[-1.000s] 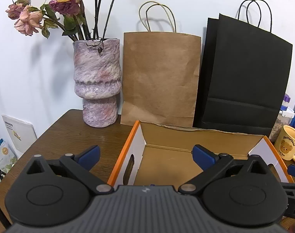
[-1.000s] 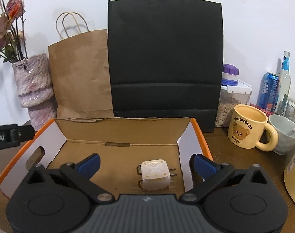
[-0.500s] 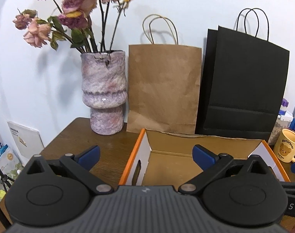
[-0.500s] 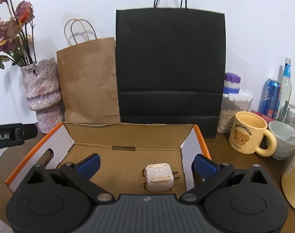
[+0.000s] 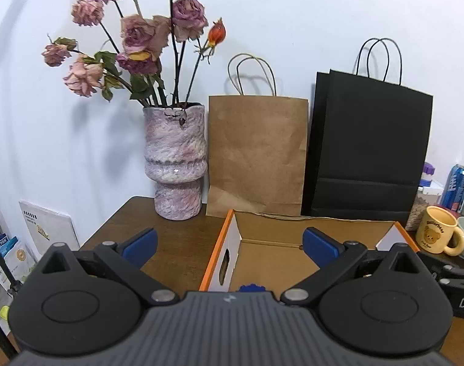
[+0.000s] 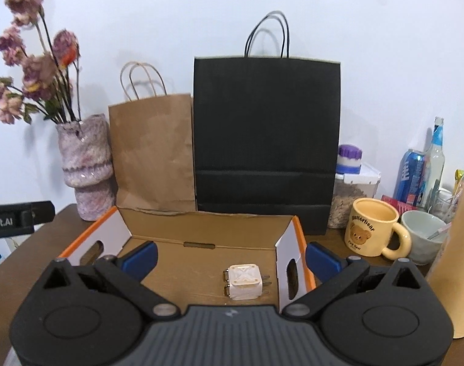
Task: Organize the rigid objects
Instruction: 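Open the right gripper to drop the plug adapter while left withdraws, then move both grippers back from the box toward the table items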
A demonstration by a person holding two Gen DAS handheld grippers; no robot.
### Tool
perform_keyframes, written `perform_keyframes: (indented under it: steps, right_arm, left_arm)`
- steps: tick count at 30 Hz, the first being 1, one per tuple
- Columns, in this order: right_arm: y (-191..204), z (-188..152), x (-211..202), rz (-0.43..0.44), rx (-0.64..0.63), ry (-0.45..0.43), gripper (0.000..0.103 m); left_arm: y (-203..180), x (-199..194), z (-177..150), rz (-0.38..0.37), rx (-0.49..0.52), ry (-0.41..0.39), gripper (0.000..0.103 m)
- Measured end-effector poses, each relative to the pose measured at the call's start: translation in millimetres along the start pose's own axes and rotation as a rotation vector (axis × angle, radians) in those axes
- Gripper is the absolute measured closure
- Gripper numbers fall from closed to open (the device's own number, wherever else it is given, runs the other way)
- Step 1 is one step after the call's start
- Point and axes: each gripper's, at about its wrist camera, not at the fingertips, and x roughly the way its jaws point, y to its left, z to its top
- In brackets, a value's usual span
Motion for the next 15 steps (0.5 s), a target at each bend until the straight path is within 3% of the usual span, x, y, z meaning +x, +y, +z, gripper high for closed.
perform_keyframes:
  steps: [15]
  right_arm:
    - [-15, -15, -87, 0.046, 0.001, -0.093, 0.000]
  left_arm:
    - [7, -73, -20, -0.028, -0.002, -0.027, 0.000]
